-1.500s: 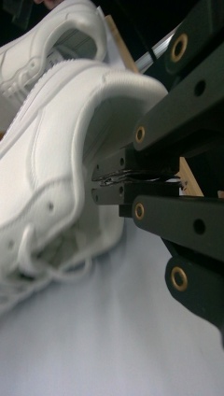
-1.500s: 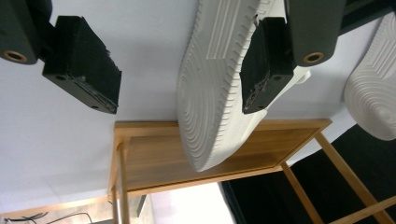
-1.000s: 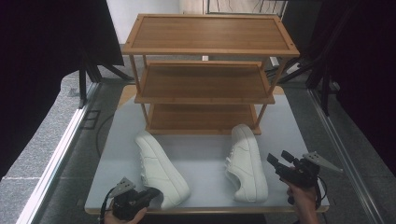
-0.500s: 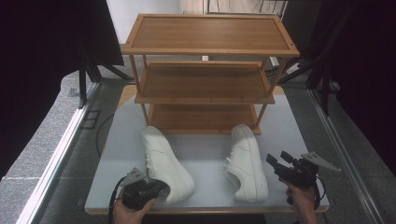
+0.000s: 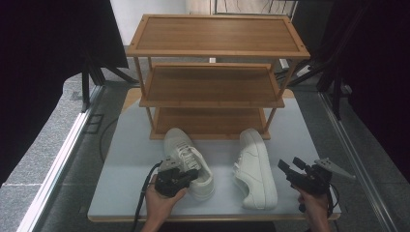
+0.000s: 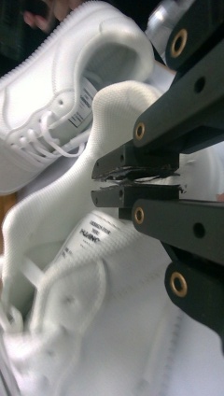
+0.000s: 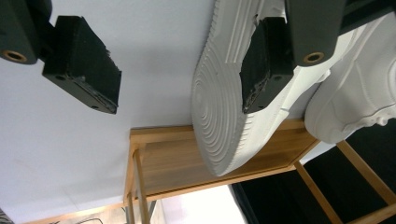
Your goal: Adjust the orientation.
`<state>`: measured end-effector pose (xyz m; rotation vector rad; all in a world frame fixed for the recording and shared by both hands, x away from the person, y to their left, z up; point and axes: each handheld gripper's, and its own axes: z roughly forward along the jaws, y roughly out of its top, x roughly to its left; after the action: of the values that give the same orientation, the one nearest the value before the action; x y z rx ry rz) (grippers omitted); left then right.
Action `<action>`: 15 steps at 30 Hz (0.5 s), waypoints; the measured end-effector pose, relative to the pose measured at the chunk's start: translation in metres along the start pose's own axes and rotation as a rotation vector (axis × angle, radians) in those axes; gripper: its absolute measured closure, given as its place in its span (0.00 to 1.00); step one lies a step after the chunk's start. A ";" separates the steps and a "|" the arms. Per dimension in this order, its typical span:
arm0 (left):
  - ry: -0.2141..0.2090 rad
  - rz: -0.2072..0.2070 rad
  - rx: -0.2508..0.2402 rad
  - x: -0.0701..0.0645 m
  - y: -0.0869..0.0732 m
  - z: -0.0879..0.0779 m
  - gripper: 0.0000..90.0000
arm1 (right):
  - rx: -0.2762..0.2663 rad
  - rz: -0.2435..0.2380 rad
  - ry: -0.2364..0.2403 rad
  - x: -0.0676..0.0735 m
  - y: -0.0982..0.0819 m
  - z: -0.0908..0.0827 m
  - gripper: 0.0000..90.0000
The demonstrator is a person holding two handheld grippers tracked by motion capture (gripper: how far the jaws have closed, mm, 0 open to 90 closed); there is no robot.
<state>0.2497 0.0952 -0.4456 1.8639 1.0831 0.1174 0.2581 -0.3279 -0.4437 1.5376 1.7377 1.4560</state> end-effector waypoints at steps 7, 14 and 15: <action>-0.006 0.026 -0.042 -0.013 0.011 0.003 0.91 | -0.015 0.027 -0.006 -0.006 0.000 -0.004 0.32; 0.005 0.058 0.006 -0.015 0.013 0.020 0.90 | -0.008 0.016 0.007 -0.001 -0.001 0.000 0.32; 0.005 0.053 0.020 -0.013 0.009 0.022 0.91 | -0.006 0.013 0.008 -0.001 -0.001 0.001 0.32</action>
<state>0.2587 0.0694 -0.4464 1.9113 1.0420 0.1423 0.2584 -0.3282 -0.4451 1.5443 1.7298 1.4746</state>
